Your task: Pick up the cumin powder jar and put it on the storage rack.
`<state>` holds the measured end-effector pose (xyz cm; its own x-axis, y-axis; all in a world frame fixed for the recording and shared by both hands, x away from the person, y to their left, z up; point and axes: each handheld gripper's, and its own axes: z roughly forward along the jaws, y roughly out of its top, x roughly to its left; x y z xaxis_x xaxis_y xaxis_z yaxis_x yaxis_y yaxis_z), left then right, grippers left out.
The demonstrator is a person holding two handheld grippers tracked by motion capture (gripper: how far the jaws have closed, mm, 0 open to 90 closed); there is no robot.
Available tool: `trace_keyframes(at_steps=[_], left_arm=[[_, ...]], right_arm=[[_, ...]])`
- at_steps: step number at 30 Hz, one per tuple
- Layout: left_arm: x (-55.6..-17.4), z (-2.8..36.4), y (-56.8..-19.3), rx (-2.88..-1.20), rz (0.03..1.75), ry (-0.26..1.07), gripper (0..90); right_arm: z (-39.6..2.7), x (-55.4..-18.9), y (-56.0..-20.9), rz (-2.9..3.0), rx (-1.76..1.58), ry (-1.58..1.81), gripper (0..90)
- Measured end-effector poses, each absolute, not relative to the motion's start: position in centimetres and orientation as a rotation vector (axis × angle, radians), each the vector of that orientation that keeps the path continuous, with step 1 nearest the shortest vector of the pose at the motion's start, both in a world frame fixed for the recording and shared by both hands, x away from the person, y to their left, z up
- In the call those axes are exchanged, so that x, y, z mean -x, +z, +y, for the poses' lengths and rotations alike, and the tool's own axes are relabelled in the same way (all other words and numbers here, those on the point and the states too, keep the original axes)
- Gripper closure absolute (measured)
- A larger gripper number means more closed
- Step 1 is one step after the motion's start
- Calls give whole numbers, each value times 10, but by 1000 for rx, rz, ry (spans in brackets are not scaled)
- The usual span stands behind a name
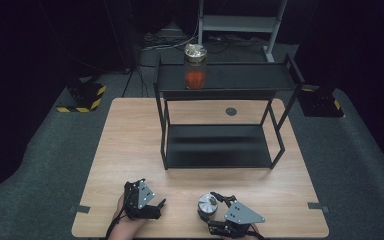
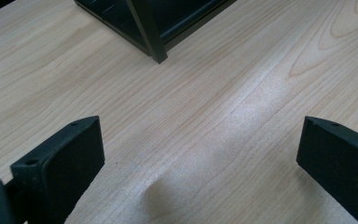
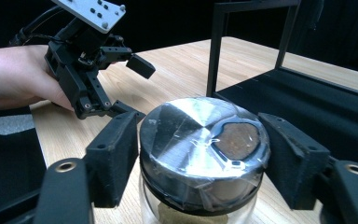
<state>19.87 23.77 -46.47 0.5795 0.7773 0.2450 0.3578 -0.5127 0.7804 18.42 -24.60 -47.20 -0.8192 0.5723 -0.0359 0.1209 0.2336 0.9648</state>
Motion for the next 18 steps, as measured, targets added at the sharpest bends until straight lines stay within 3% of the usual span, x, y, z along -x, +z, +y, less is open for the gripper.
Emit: trace_keyframes(at_steps=[18], left_arm=[[-198,238,-465,-2110,898,774,10]], right_arm=[[-249,-186,-483,2095,-664,1679,343]])
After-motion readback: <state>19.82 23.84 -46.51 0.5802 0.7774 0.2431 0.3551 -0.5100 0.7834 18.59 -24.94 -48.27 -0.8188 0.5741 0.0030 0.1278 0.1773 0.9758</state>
